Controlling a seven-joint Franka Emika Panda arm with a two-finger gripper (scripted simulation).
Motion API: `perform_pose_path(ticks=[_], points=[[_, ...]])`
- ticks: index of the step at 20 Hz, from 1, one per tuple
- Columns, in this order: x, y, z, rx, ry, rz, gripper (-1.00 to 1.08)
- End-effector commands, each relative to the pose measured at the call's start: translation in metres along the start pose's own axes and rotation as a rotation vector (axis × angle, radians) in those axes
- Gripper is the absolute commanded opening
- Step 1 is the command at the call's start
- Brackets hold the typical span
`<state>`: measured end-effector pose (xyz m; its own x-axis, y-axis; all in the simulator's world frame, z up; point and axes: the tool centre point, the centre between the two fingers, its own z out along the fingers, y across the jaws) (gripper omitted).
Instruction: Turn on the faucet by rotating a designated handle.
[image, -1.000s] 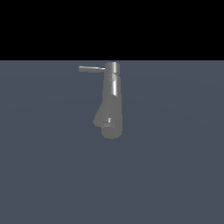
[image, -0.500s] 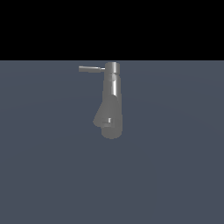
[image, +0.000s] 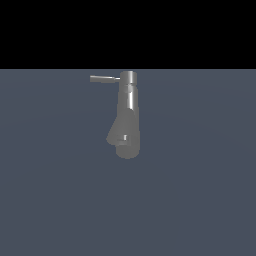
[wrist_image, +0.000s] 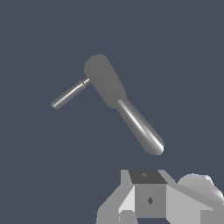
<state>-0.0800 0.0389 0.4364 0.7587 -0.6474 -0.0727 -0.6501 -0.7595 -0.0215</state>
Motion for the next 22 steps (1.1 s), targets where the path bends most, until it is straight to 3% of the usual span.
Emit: perform_pose_path(ticks=[1,22], points=[[0.010,-0.013,0.009,0.001,-0.005,0.065,-1.00],[0.078,-0.110,0.115,-0.020,-0.005,0.603,-1.00]])
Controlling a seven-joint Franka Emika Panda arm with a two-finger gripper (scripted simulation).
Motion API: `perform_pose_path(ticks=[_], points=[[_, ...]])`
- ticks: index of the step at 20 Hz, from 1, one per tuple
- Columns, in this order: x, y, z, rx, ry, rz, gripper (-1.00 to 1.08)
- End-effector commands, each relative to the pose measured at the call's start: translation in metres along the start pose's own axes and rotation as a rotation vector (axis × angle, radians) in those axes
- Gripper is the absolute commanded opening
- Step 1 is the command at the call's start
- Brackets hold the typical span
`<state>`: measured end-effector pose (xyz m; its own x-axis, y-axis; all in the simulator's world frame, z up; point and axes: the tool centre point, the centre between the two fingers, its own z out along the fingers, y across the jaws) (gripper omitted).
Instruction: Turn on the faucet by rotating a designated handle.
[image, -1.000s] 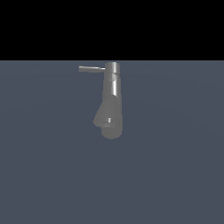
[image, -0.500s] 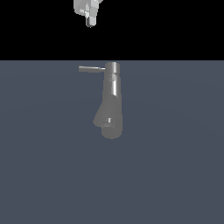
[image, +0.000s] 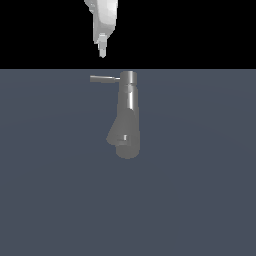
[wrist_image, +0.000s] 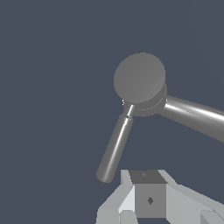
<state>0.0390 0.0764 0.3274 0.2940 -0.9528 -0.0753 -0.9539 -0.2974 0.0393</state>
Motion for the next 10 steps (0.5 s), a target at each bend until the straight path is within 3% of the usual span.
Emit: perform_pose_path(ticks=[1,10], points=[[0.000,-0.013,0.015,-0.002,0.005,0.065,-1.00],[0.000,-0.048,0.064,-0.006,0.026,0.254,-1.00]])
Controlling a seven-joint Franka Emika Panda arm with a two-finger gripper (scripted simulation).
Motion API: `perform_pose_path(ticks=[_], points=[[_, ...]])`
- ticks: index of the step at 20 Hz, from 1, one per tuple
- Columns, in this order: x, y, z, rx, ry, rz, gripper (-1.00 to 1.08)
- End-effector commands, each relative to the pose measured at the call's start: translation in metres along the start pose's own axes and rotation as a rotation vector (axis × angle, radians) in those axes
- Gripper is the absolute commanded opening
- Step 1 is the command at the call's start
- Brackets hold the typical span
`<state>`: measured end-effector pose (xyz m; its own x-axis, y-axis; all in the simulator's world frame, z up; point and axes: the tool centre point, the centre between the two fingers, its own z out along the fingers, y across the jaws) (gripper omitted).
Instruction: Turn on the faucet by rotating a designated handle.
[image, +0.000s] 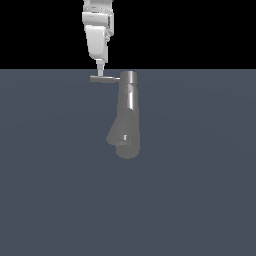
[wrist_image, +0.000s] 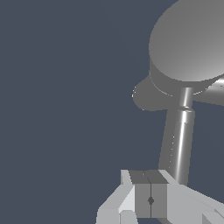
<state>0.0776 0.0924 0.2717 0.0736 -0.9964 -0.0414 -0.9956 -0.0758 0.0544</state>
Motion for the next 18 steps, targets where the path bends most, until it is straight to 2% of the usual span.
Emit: perform_pose_path(ticks=[1,10,18], points=[[-0.003,-0.007,0.014,-0.004,0.006,0.042,-1.00],[-0.006,-0.018,0.034,-0.004,0.017,0.115,-1.00],[-0.007,-0.013,0.033,-0.004,0.017,0.116,-1.00]])
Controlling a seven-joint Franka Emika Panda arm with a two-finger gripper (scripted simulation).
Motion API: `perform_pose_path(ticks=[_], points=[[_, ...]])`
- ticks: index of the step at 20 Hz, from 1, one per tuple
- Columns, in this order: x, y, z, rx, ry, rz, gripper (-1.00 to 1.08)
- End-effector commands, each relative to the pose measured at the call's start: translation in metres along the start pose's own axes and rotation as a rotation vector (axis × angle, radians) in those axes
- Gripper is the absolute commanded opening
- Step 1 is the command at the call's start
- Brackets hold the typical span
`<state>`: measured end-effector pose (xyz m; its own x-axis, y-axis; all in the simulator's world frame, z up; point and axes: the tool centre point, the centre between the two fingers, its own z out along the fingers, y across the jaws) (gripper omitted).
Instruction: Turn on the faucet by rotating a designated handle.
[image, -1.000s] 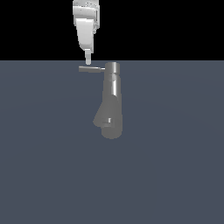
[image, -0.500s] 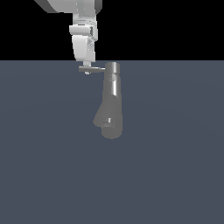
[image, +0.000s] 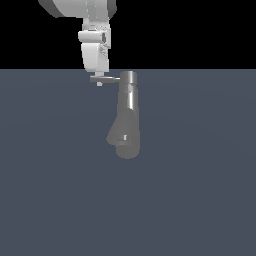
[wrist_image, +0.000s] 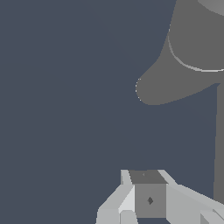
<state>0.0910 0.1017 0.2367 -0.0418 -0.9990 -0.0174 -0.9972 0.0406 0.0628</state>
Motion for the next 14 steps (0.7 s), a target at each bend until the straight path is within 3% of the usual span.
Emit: perform_pose_path(ticks=[1,14], points=[[0.000,0.005,-0.003,0.001,0.000,0.000,-1.00],[-0.001,0.042,-0.018,0.001,0.000,0.000,-1.00]])
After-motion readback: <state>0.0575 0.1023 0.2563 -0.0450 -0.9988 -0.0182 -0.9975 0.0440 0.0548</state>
